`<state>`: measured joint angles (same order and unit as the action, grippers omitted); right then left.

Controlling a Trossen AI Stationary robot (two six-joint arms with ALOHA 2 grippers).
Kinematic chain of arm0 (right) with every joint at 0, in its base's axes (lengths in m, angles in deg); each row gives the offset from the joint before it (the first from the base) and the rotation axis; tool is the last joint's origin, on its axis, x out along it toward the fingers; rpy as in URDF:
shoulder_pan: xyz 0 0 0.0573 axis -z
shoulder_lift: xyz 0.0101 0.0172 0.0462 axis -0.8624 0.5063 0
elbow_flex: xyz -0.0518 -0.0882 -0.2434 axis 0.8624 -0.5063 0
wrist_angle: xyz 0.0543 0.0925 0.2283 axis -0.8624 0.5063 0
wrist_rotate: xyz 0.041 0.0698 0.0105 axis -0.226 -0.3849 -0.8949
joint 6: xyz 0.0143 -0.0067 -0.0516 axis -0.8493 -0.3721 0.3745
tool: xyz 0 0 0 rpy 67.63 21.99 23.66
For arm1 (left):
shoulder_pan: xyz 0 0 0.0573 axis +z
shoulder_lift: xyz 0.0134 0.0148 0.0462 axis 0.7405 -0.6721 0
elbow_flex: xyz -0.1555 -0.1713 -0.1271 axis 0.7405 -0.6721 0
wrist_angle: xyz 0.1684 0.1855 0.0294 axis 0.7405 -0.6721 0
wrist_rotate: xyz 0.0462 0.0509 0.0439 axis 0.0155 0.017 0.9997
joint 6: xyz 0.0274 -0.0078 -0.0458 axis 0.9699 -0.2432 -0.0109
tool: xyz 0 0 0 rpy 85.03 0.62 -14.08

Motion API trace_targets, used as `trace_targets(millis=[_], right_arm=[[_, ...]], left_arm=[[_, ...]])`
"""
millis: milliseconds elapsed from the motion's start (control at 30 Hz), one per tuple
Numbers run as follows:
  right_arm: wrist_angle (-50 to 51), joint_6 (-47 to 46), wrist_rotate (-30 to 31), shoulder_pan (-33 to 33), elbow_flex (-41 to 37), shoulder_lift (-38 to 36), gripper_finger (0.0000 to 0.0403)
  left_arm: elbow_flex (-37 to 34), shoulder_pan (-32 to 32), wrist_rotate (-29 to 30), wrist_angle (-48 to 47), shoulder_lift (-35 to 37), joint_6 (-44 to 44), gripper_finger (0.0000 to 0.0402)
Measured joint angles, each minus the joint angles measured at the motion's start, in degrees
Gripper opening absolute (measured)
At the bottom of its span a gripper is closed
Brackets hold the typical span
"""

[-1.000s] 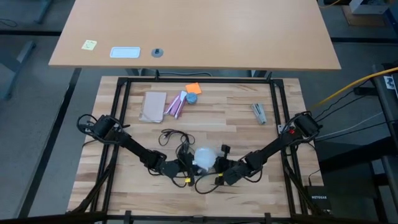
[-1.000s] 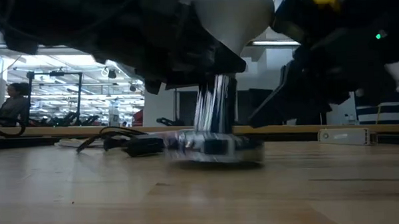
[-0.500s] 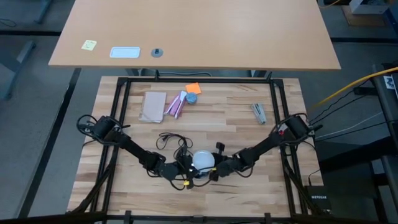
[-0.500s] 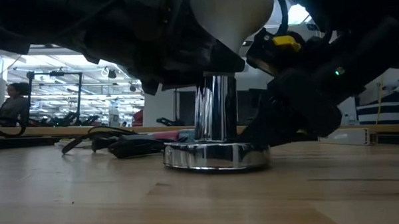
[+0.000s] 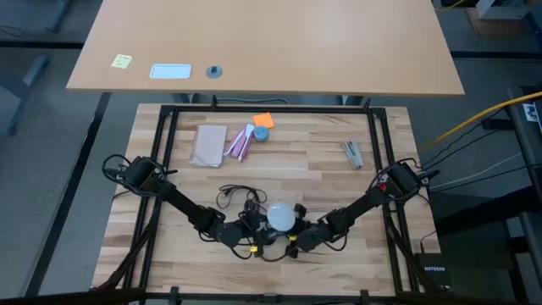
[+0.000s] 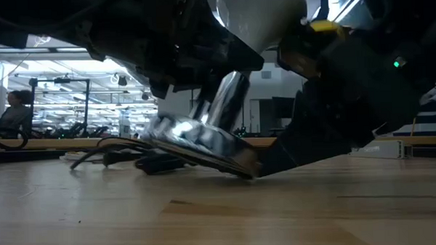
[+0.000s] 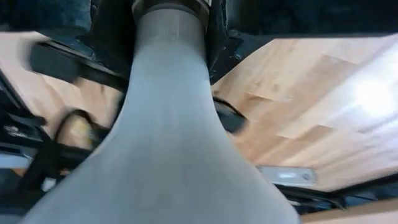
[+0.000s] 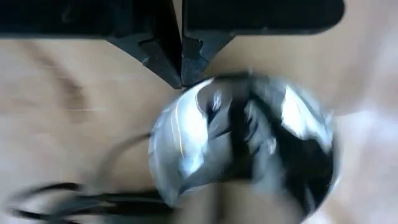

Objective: Screw lightbulb
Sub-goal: Remove the lightbulb from the lamp

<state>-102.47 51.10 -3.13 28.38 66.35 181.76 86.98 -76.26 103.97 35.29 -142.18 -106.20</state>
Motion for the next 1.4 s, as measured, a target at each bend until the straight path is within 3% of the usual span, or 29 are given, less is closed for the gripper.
trace_targets(millis=[233,433,867,1033,1400], right_arm=[[-2.8,0.57,-3.54,-0.58,6.26,3.04,0.0002],[0.12,6.56,-1.85,-1.2,10.53,4.04,0.0002],[16.37,13.03,4.59,-1.22,10.4,-2.56,0.0002],[17.69,16.33,7.62,-0.71,10.36,-2.36,0.0002],[17.54,26.2,6.76,2.87,10.24,0.53,0.0002]], left_arm=[[0.0,0.35,2.56,-0.92,-0.1,0.52,0.0139],[-0.04,0.14,3.5,-0.92,-0.12,0.14,0.0139],[-0.35,-2.44,3.97,1.85,1.3,1.08,0.0139],[-0.35,-3.18,4.21,0.39,1.47,-2.14,0.0139],[-0.13,-4.02,4.1,-2.65,1.78,-8.09,0.0139]])
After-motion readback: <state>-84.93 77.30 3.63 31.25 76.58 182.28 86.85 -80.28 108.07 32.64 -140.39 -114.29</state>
